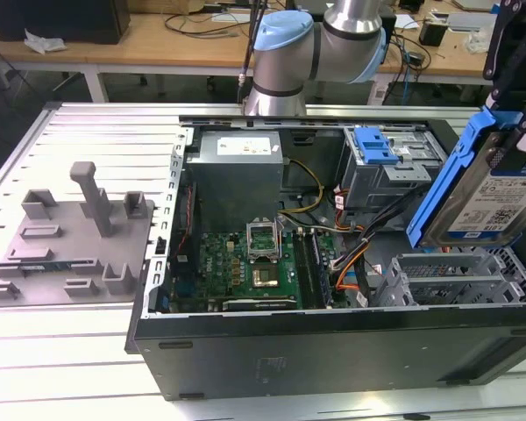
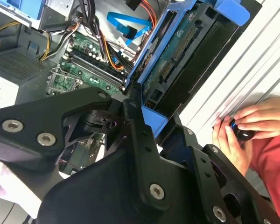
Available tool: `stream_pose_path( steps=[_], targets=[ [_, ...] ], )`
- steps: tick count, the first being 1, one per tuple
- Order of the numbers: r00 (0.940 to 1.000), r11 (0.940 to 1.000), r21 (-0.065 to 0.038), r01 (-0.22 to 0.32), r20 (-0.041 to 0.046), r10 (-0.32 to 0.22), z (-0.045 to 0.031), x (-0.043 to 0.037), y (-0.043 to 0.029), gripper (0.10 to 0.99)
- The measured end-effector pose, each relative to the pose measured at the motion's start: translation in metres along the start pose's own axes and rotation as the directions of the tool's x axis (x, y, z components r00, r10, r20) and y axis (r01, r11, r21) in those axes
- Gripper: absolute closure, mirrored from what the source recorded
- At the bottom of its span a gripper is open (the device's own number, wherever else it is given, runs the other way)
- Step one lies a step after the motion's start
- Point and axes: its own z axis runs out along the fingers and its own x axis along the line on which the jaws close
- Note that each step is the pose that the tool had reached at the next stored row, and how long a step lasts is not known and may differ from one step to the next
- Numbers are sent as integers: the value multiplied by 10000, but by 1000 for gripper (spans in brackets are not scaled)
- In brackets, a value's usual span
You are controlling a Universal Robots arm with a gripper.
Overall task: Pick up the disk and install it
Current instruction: 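Insert the disk into the insertion slot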
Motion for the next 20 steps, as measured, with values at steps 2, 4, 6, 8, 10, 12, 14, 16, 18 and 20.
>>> stream_pose_path(
  steps=[2, 4, 6, 8, 10, 12, 14, 16, 18, 20],
  targets=[
    [10000, 10000, 1, 5, 0, -5, 1, 2, 2, 718],
    [10000, 10000, 1, 5, 1, -5, 3, 9, 7, 718],
    [10000, 10000, 1, 7, 0, -7, 3, 10, 8, 718],
    [10000, 10000, 1, 7, 0, -7, 3, 11, 8, 718],
    [10000, 10000, 1, 7, 0, -7, 3, 11, 8, 718],
    [10000, 10000, 1, 6, 0, -6, 3, 11, 8, 718],
    [10000, 10000, 1, 7, 0, -7, 4, 11, 8, 718],
    [10000, 10000, -1, 38, 0, -38, 7, 11, 8, 718],
    [10000, 10000, -3, 86, 2, -86, 12, 16, 8, 718],
    [9999, 9999, -6, 150, 4, -150, 19, 25, 8, 718]
  ],
)
